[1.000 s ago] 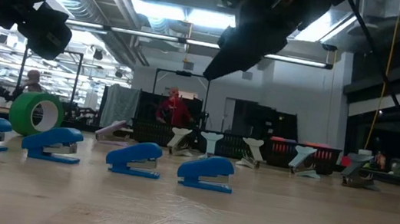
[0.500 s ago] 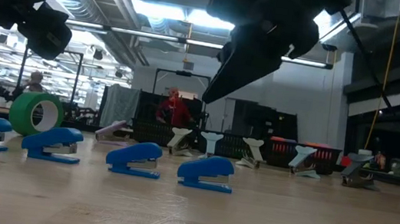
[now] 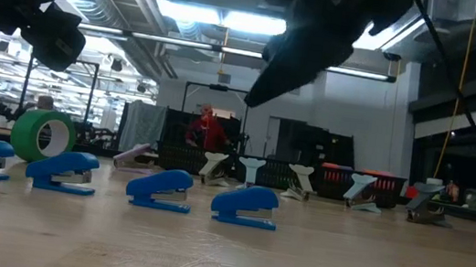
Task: Pick and place Stapler, Stapler remover, tape
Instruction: Put the blue stapler into the middle black bin
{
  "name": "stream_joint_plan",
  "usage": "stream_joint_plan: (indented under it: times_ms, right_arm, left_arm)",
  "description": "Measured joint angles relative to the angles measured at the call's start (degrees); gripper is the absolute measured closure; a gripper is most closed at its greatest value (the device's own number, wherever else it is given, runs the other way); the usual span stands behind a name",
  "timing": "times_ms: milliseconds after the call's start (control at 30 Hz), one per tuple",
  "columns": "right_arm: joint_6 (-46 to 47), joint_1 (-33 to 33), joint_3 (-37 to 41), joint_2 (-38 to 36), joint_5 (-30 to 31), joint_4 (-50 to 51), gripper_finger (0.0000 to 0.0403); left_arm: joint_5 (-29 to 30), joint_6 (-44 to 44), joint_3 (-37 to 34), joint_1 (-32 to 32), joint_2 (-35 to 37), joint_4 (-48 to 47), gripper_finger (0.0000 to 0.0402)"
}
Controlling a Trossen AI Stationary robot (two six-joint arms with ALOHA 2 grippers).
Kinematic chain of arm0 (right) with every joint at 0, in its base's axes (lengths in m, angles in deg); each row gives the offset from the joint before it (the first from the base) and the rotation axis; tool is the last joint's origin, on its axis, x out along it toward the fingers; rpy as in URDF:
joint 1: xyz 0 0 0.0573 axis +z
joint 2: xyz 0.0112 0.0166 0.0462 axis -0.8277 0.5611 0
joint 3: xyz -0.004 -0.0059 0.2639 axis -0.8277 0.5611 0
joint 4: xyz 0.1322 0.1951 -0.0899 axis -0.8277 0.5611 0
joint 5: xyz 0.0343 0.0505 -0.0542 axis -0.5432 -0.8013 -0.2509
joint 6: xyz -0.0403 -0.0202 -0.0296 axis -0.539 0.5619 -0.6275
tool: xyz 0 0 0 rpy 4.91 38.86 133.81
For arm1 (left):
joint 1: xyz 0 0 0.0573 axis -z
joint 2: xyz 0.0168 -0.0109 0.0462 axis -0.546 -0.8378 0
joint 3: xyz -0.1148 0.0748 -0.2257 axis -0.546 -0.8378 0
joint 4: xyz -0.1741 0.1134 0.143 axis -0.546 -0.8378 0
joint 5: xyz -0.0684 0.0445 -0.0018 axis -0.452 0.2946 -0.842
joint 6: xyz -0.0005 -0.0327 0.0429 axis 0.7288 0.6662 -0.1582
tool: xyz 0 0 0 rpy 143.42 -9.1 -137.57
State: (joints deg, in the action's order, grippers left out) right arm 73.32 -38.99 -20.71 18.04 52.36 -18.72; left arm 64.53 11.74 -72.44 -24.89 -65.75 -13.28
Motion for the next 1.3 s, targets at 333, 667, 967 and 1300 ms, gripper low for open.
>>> stream_joint_plan:
  times_ms: [333, 667, 967, 1300]
  right_arm:
    - [6.91, 3.63, -0.69, 2.1, 0.18, -0.2, 0.0261]
    - [7.82, 7.6, -0.69, 5.68, 2.55, -3.65, 0.0261]
    - [10.22, 9.55, -0.76, 7.07, 5.75, -4.08, 0.0261]
    - [10.8, 9.91, -0.76, 9.22, 7.12, -4.76, 0.0261]
  left_arm:
    - [-0.02, 0.0, -0.02, -0.02, 0.01, 0.0, 0.0251]
    - [-0.02, 0.0, -0.02, -0.02, 0.0, 0.0, 0.0251]
    - [-0.02, 0.0, -0.02, -0.01, 0.02, 0.0, 0.0251]
    - [-0.02, 0.0, -0.02, -0.01, 0.01, 0.0, 0.0251]
